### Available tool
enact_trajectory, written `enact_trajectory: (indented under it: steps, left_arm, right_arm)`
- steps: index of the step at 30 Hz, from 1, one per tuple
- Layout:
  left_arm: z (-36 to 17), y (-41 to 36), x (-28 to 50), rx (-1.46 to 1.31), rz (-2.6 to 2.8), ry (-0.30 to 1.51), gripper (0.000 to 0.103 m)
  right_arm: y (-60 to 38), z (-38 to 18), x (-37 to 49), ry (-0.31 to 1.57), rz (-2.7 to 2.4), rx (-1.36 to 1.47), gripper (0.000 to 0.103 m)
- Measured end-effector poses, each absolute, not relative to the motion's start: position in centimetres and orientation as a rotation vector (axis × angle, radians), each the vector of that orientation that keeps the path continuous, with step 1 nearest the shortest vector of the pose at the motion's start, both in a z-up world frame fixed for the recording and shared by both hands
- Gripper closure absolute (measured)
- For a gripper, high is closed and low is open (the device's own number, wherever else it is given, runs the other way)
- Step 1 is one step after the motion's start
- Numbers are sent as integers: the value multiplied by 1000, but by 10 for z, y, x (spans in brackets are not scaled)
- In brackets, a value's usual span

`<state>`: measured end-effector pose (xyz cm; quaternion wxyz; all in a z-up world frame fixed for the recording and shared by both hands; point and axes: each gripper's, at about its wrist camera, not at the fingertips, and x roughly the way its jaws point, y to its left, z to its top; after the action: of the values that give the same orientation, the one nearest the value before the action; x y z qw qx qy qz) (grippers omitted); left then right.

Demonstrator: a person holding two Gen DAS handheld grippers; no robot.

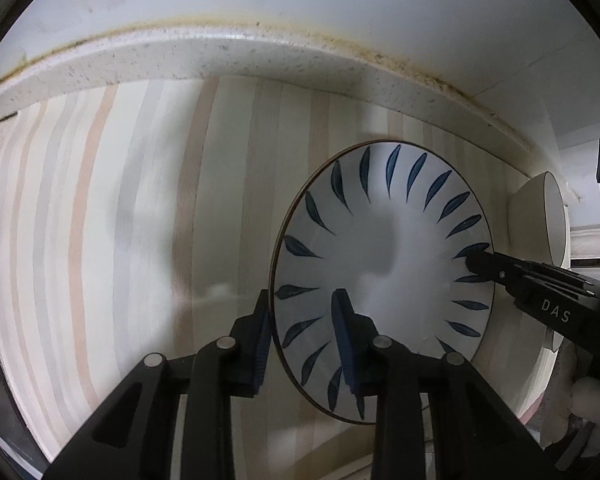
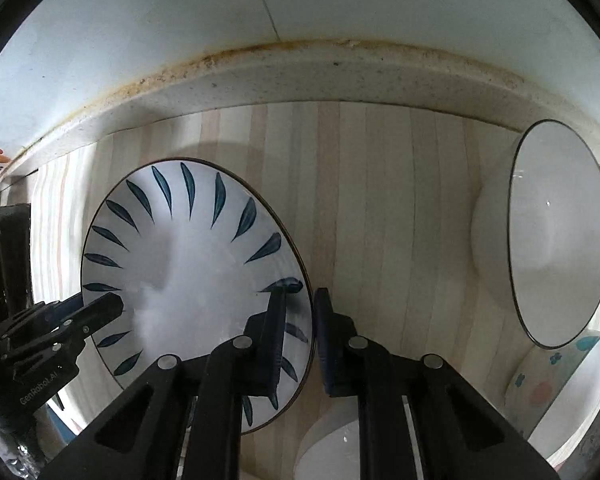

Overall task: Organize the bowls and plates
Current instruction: 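Carry the blue-striped plate and lower it onto the plate stack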

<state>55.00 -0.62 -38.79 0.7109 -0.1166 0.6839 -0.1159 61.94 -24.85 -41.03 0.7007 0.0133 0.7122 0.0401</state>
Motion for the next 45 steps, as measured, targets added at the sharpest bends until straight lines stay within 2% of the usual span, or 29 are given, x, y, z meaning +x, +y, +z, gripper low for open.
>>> enact_trajectory:
  steps: [11, 22, 31, 37, 45]
  left_arm:
    - [-324, -3, 534, -226, -255, 1437, 76]
    - [-278, -4, 427, -192, -288, 1428, 76]
    - [-312, -4, 359, -189, -299, 1538, 76]
    - [-340, -18, 350, -135, -297, 1597, 76]
    - [-352, -30, 349, -80, -299, 1608, 76]
  right_arm:
    - [-246, -336, 583, 1498, 154, 33, 87]
    - [-241, -267, 473, 1436, 229, 34, 87]
    - [-257, -288, 378, 1470, 240, 100, 87]
    - [-267, -320, 355, 1499, 207, 140, 87]
    - [-280, -358, 341, 1545, 179, 185, 87]
